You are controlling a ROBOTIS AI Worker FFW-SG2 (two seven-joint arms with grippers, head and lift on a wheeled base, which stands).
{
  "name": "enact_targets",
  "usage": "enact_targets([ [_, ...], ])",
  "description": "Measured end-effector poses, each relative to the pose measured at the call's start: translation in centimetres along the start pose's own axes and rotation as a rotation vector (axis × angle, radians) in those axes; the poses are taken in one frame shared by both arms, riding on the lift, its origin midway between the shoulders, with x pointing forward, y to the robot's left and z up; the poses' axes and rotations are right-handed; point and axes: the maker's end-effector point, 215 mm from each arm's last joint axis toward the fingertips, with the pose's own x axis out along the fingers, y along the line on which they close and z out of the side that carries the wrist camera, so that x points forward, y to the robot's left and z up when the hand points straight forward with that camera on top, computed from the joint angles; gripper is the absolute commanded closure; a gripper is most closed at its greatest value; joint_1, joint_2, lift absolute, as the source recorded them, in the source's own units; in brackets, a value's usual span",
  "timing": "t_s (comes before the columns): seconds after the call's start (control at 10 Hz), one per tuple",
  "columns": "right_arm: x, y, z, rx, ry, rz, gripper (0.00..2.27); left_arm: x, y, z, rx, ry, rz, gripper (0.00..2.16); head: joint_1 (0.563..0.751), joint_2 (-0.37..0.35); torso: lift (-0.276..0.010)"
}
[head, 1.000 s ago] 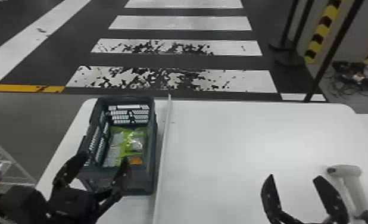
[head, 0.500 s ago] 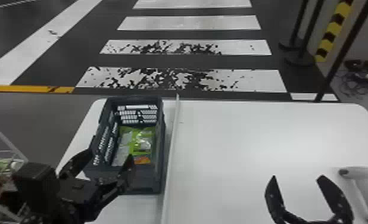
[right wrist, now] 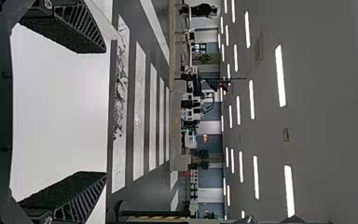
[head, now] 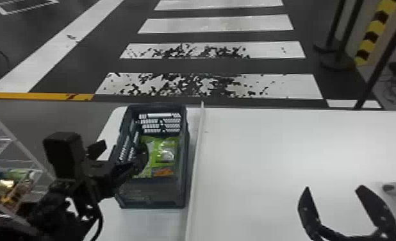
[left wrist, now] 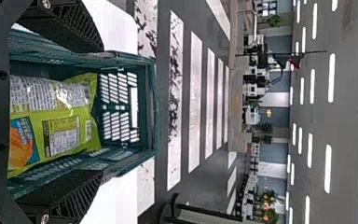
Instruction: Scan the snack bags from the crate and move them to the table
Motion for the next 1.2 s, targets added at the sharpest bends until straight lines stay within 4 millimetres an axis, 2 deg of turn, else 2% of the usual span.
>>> enact_targets([
  [0.3,0.0,-0.1,0.2,-0.003,-0.004,0.001,0.06,4.0,0.7,-0.7,-0.017,0.069,0.020,0.07,0.695,0.146,-0.095],
  [0.9,0.1,-0.5,0.2,-0.011,-0.004,-0.001,0.06,10.6,-1.3,0.0,-0.042,0.096,-0.011,0.08,0.695,0.104,-0.095],
  [1.2,0.1,-0.8,-0.1,-0.013,0.000,0.001,0.06,12.3,-2.5,-1.3,-0.051,0.132,0.000,0.09,0.695,0.083,-0.095],
])
